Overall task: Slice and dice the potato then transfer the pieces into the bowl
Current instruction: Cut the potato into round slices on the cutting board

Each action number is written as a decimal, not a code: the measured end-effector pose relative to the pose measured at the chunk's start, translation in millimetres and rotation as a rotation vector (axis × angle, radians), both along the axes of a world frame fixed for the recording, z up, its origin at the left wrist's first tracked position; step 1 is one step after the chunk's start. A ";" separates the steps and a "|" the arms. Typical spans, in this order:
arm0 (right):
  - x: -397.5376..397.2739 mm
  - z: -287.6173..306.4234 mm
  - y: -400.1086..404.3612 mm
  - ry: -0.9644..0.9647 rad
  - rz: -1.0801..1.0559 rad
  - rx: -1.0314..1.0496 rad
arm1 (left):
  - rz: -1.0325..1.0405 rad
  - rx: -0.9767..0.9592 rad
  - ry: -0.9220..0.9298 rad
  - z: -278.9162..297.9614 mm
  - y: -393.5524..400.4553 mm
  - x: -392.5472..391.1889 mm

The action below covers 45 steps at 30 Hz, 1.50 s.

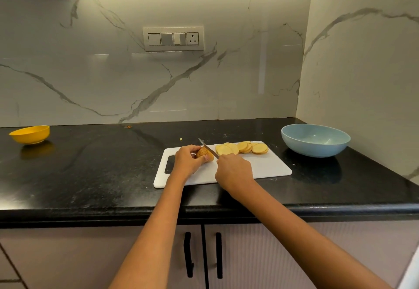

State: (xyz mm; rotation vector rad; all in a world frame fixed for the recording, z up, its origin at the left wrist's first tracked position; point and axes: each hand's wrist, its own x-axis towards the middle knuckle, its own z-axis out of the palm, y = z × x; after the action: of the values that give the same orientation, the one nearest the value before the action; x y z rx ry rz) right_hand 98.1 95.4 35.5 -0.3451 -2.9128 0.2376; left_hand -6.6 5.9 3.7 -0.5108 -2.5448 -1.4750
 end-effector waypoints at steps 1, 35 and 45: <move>0.4 -1.8 -1.7 0.004 -0.002 0.000 | 0.000 0.001 0.003 -0.3 -0.4 -0.4; -21.2 5.6 7.6 -0.154 0.018 -0.028 | -0.011 0.035 0.053 -4.8 3.1 -9.0; -20.7 11.0 14.3 -0.242 0.041 0.004 | -0.016 0.008 0.035 -2.6 3.0 -7.6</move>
State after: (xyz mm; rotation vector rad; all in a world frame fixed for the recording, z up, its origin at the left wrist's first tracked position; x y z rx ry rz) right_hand 77.5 109.7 46.5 -0.3355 -3.1606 0.2091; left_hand -14.2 8.9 1.1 -0.5519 -2.5124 -1.4677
